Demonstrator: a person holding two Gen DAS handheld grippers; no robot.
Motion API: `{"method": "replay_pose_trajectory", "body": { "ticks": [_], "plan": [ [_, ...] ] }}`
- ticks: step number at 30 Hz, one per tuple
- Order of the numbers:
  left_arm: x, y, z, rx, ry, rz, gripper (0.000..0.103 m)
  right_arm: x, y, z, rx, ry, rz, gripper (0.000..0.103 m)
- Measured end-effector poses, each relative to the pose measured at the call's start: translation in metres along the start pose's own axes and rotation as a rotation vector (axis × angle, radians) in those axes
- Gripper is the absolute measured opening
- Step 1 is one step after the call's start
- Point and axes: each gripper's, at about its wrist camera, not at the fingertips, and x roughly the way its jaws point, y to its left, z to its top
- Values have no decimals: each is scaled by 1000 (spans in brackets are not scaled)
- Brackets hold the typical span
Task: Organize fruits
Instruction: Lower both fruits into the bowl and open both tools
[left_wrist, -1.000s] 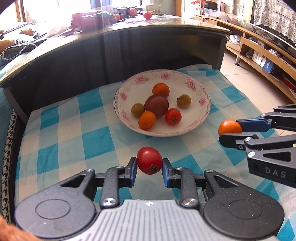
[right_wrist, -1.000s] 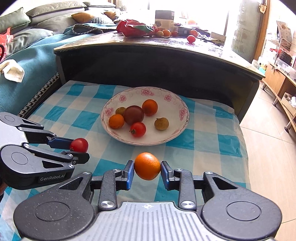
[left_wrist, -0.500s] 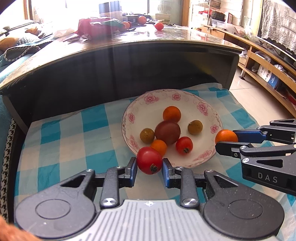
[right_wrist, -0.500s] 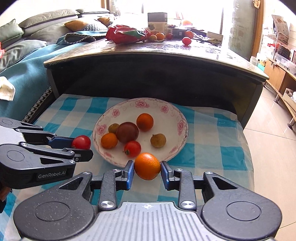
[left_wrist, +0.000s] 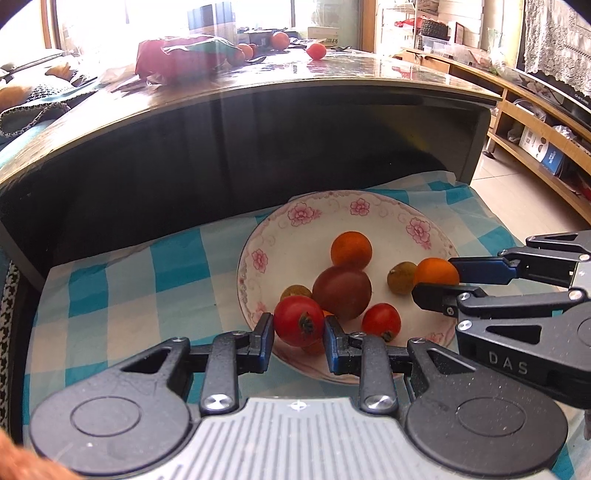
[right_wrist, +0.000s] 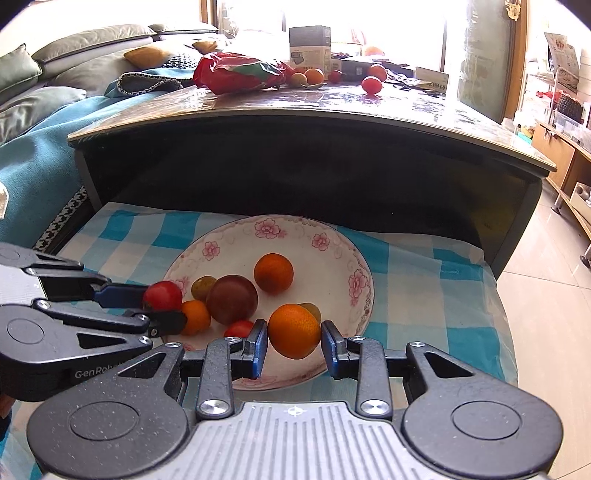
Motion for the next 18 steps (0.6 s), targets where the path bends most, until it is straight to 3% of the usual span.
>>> {"method": "replay_pose_trajectory", "body": {
  "ticks": [18],
  "plan": [
    [16,13,4,0,-46,33,38,26,4,0,-47,-9,-19,26]
  ]
}}
